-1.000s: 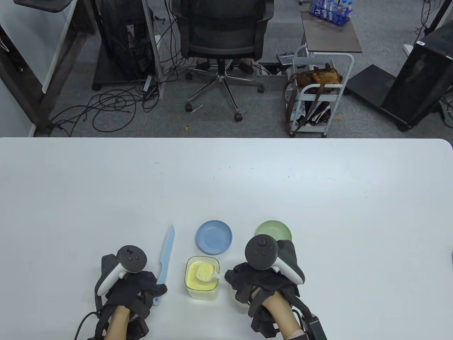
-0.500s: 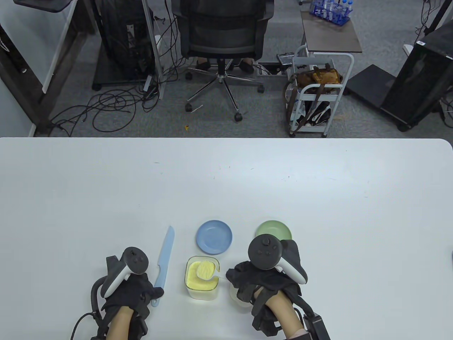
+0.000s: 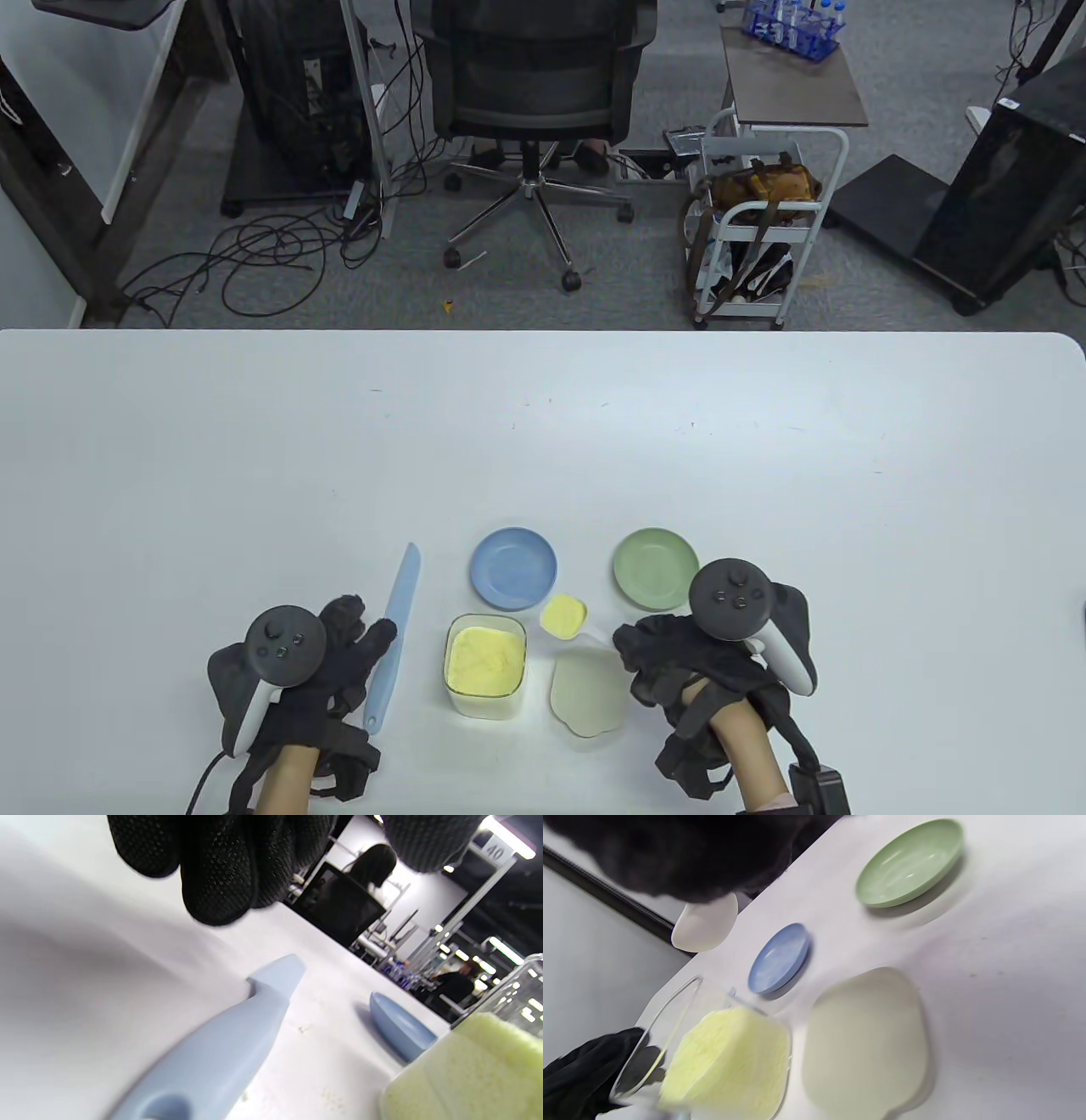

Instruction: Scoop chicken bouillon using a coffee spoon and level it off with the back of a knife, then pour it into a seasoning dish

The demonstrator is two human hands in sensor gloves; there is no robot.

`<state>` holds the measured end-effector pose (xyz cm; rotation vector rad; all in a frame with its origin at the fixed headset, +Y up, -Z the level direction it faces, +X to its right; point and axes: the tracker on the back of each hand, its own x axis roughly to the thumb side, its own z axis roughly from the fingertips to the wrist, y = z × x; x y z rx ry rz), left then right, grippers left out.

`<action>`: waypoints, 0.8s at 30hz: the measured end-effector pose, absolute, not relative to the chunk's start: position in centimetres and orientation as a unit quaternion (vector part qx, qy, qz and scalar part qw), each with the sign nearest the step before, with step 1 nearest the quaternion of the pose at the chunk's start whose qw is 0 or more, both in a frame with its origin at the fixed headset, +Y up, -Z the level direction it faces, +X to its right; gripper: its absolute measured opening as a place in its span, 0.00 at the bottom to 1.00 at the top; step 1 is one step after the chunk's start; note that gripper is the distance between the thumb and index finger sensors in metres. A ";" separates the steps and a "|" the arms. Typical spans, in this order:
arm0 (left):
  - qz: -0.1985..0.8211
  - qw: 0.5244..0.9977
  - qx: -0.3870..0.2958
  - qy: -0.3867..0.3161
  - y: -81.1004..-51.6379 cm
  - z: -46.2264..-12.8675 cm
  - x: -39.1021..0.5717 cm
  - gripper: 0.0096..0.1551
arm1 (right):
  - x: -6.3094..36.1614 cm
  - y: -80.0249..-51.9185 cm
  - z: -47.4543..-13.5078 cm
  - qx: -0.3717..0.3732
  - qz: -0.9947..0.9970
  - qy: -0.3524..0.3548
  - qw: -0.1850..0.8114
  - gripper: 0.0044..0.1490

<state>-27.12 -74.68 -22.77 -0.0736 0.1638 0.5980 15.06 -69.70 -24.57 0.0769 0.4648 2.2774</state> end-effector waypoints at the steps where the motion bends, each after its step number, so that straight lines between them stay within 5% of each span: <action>1: 0.297 0.951 -0.048 0.074 -74.8 -22.8 -27.0 0.50 | 15.8 -70.1 -24.7 0.016 0.897 0.186 0.400 0.24; 9: 0.289 0.951 -0.096 0.060 -76.4 -23.2 -26.4 0.60 | 22.1 -73.1 -26.4 -0.126 0.871 0.156 0.449 0.24; 24: 0.314 0.942 -0.104 0.057 -76.7 -23.3 -26.4 0.61 | 20.8 -75.0 -27.5 -0.114 0.910 0.160 0.364 0.30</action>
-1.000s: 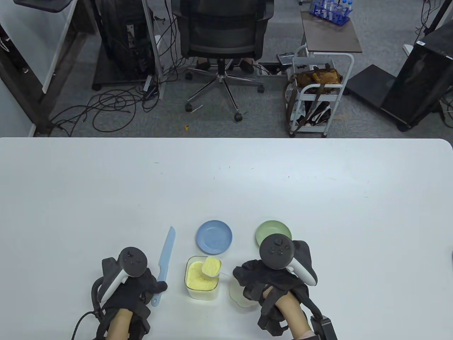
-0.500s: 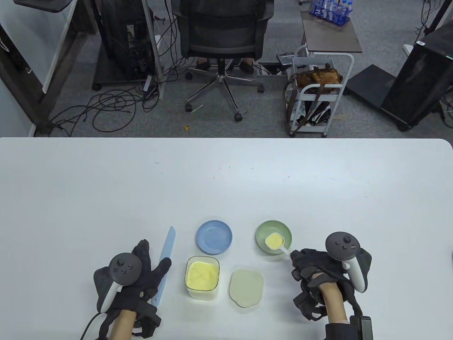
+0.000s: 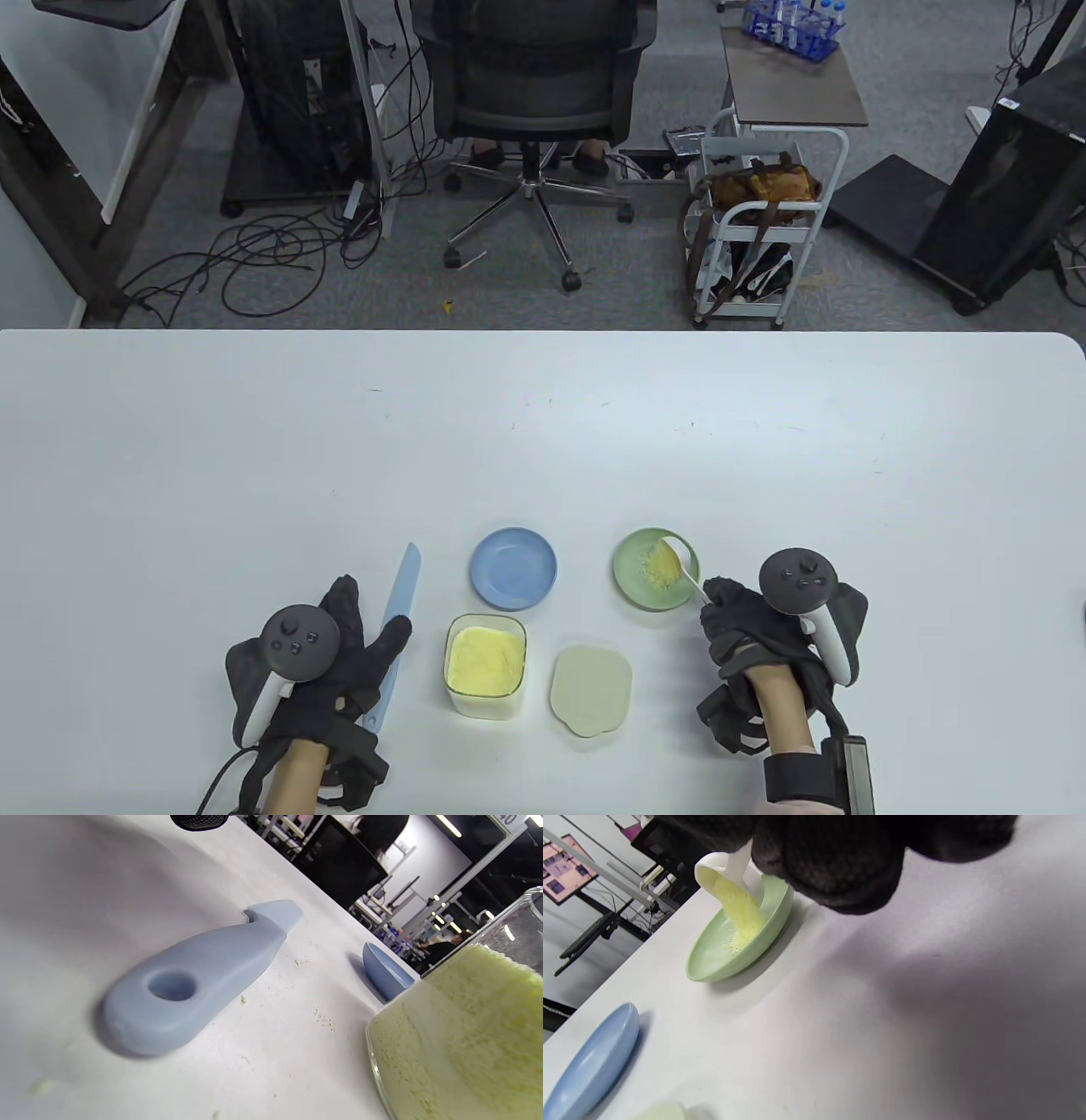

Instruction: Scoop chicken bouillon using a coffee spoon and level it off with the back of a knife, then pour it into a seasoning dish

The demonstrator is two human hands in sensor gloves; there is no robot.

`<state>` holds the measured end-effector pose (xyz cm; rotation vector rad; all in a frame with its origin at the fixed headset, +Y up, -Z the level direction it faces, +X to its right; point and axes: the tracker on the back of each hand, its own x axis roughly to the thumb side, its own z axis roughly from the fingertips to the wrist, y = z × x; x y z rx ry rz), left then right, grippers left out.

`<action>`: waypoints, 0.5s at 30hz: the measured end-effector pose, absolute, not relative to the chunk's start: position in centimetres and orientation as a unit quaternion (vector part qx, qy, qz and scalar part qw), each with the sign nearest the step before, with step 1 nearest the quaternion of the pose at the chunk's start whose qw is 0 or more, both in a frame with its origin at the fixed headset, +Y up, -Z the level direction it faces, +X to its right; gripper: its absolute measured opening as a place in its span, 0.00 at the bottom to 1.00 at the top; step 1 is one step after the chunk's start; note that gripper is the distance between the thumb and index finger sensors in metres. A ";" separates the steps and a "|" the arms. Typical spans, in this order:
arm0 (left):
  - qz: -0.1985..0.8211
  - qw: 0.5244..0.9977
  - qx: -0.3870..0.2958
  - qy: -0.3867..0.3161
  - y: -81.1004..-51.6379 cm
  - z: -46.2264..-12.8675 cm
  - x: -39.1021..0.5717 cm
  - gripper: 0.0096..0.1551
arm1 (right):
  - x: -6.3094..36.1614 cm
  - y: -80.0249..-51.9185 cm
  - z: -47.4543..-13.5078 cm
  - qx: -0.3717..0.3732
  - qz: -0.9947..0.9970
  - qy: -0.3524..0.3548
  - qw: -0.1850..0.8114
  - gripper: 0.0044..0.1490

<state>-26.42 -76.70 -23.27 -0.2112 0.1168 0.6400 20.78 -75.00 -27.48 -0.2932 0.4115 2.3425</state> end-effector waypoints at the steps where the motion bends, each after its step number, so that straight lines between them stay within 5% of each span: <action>1: 0.314 0.942 -0.103 0.057 -76.7 -23.3 -26.4 0.61 | 20.6 -75.0 -27.4 -0.109 0.912 0.162 0.361 0.32; 15: 0.333 0.935 -0.110 0.055 -76.8 -23.3 -26.3 0.60 | 20.9 -73.9 -26.3 -0.089 0.919 0.145 0.355 0.35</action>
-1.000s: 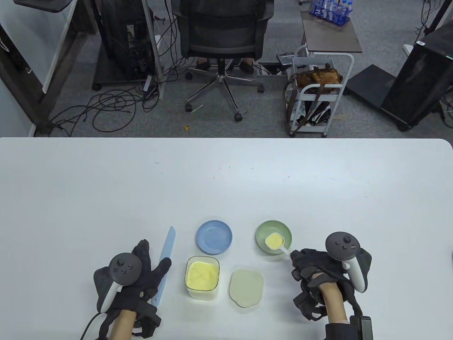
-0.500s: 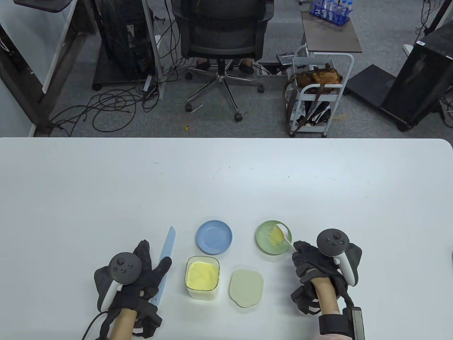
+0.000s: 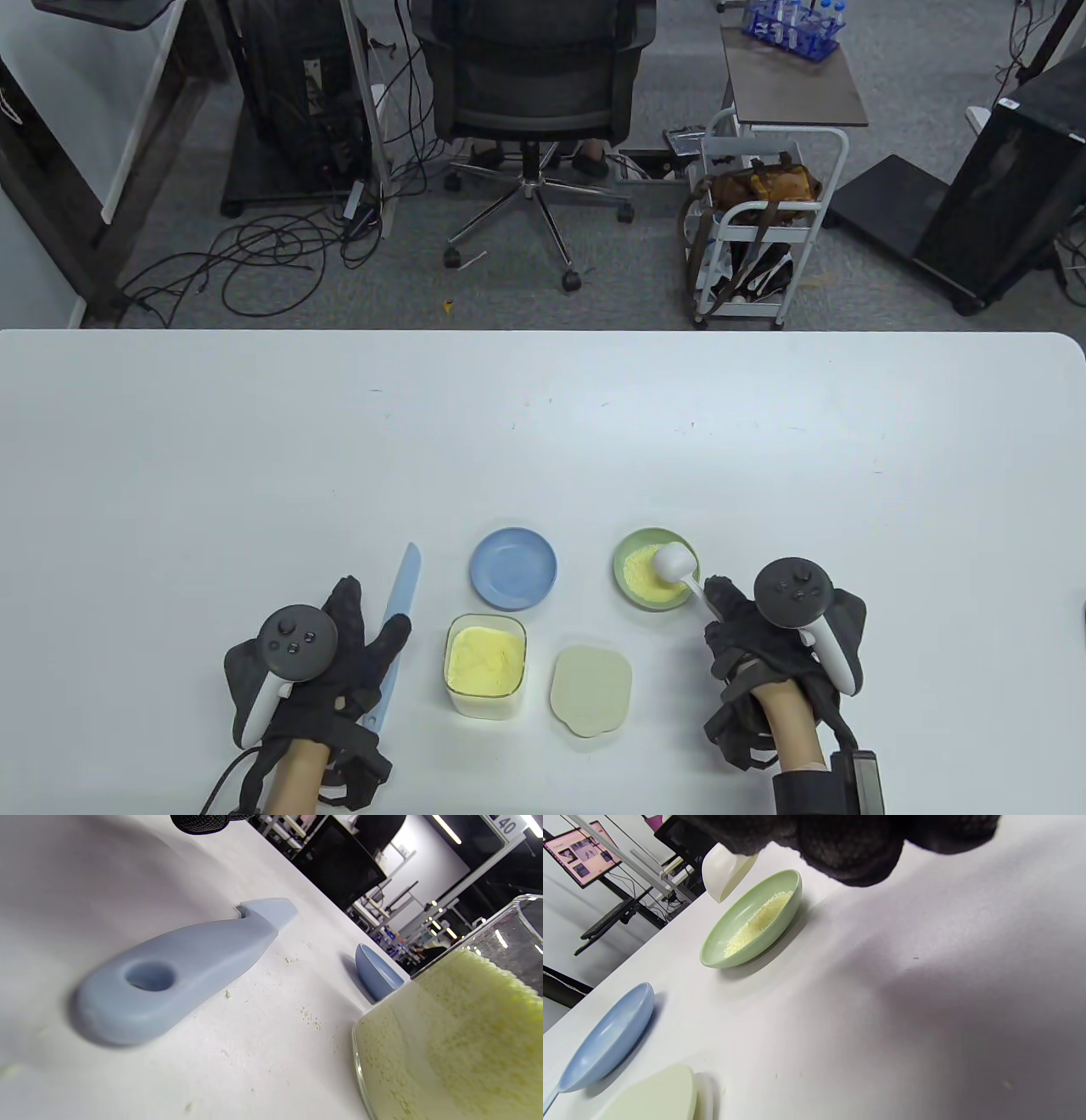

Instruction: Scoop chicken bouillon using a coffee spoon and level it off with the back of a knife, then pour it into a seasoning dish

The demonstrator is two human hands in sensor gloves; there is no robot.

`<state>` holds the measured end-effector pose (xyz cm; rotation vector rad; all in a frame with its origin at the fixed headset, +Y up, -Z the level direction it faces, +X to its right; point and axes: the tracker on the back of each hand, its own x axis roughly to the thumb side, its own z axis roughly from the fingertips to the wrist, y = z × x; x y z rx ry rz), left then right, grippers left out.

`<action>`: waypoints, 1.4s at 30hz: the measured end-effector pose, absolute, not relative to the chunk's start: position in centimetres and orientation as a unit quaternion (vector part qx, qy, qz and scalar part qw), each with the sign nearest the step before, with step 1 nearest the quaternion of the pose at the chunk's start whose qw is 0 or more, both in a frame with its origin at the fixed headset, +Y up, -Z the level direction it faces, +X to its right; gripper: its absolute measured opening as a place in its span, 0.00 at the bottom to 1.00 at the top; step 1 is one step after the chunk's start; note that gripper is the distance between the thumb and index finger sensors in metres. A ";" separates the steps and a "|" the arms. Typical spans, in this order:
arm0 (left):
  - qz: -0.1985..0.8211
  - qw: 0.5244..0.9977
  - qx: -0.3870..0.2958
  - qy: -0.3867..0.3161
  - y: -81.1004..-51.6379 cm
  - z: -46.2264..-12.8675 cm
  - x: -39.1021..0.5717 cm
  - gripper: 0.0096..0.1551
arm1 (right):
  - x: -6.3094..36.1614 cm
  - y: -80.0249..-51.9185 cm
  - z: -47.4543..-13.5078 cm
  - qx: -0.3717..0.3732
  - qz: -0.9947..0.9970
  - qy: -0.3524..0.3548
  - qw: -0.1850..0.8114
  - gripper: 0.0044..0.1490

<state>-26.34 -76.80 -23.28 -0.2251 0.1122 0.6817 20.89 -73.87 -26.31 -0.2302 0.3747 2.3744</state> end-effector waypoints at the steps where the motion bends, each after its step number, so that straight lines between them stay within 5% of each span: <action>1: 0.334 0.935 -0.111 0.055 -76.8 -23.3 -26.3 0.60 | 20.9 -73.8 -26.3 -0.087 0.918 0.144 0.359 0.35; 14: 0.356 0.926 -0.118 0.041 -76.9 -23.2 -26.1 0.58 | 19.9 -73.8 -23.9 0.021 0.906 0.190 0.378 0.30; 19: 0.414 0.904 -0.088 -0.064 -76.2 -23.0 -24.1 0.59 | 18.9 -74.3 -23.2 0.086 0.869 0.257 0.413 0.29; 24: 0.349 0.919 -0.082 -0.167 -75.7 -22.3 -20.9 0.62 | 17.5 -73.1 -23.3 0.125 0.863 0.247 0.422 0.29; 31: 0.328 0.922 -0.103 -0.180 -76.8 -22.4 -20.0 0.63 | 12.4 -69.5 -23.6 0.196 0.849 0.181 0.456 0.28; 42: 0.317 0.924 -0.115 -0.180 -76.9 -22.3 -19.9 0.63 | 4.5 -69.0 -25.0 0.223 0.919 0.204 0.252 0.28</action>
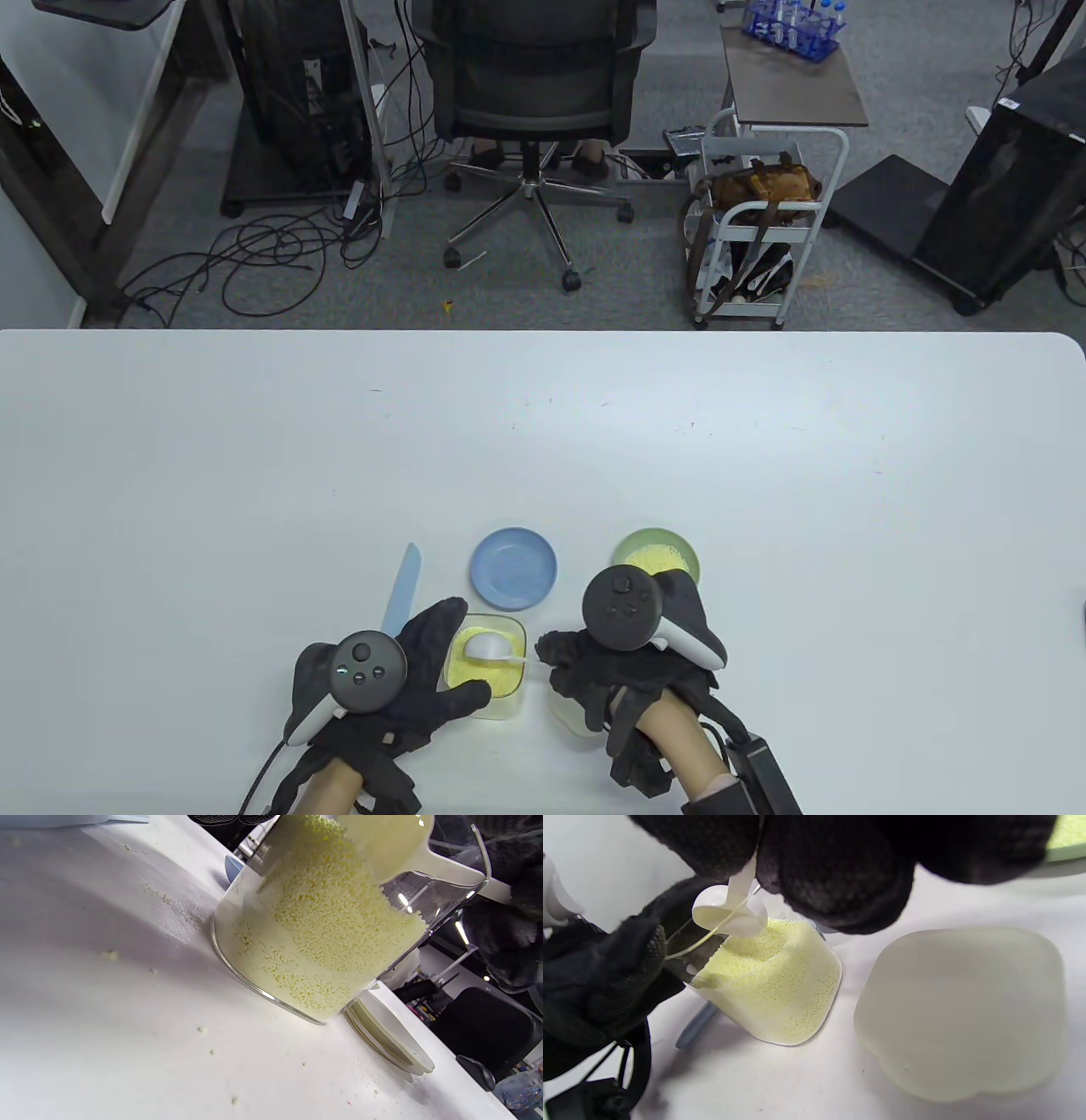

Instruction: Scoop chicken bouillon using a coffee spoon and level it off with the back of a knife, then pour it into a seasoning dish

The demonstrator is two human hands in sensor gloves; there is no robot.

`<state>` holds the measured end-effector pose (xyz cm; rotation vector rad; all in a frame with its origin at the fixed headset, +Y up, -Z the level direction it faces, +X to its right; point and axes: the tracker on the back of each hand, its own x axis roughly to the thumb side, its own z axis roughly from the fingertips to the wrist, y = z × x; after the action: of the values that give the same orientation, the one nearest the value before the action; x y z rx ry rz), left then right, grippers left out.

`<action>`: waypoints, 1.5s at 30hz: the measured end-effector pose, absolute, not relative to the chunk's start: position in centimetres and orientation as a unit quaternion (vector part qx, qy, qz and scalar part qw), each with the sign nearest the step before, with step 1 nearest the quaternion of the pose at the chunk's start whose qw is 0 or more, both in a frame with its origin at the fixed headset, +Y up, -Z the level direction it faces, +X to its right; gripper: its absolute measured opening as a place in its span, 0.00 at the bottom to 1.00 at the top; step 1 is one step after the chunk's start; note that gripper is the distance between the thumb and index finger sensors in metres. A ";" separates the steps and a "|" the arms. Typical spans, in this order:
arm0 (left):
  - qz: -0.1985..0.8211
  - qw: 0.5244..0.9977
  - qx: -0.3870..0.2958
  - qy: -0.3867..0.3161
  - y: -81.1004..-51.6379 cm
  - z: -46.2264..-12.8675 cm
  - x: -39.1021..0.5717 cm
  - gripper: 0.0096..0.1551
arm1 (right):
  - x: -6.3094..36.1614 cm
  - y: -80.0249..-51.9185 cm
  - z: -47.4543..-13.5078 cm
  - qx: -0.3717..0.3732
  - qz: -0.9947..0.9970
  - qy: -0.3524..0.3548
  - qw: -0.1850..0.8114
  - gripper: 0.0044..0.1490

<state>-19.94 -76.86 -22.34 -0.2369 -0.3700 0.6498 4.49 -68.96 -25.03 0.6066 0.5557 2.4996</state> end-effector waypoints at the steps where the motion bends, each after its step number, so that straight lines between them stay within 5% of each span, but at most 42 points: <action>1: 0.317 0.924 -0.116 -0.180 -76.8 -22.3 -19.9 0.63 | 4.1 -68.9 -25.1 0.223 0.922 0.198 0.246 0.28; 13: 0.319 0.922 -0.124 -0.181 -76.9 -22.4 -19.9 0.63 | 0.8 -67.9 -25.7 0.229 0.925 0.252 0.167 0.27; 24: 0.310 0.925 -0.127 -0.179 -76.9 -22.4 -19.9 0.63 | 1.6 -70.5 -26.5 0.208 0.838 0.373 0.338 0.24; 36: 0.339 0.915 -0.122 -0.181 -75.7 -22.6 -21.3 0.68 | 5.5 -71.5 -26.3 0.187 0.790 0.380 0.443 0.25; 39: 0.416 0.896 -0.075 -0.135 -74.7 -22.6 -23.4 0.67 | 6.2 -71.2 -26.2 0.184 0.793 0.357 0.458 0.25; 43: 0.396 0.914 -0.063 -0.067 -74.9 -23.1 -25.5 0.61 | 6.9 -70.8 -26.1 0.180 0.795 0.344 0.467 0.25; 45: 0.352 0.933 -0.071 0.037 -75.6 -23.1 -26.4 0.55 | 7.2 -70.7 -26.0 0.182 0.793 0.340 0.473 0.25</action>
<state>-26.39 -75.56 -23.07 -0.1446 0.0754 0.7200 7.19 -70.70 -25.98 0.4448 0.8317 1.9399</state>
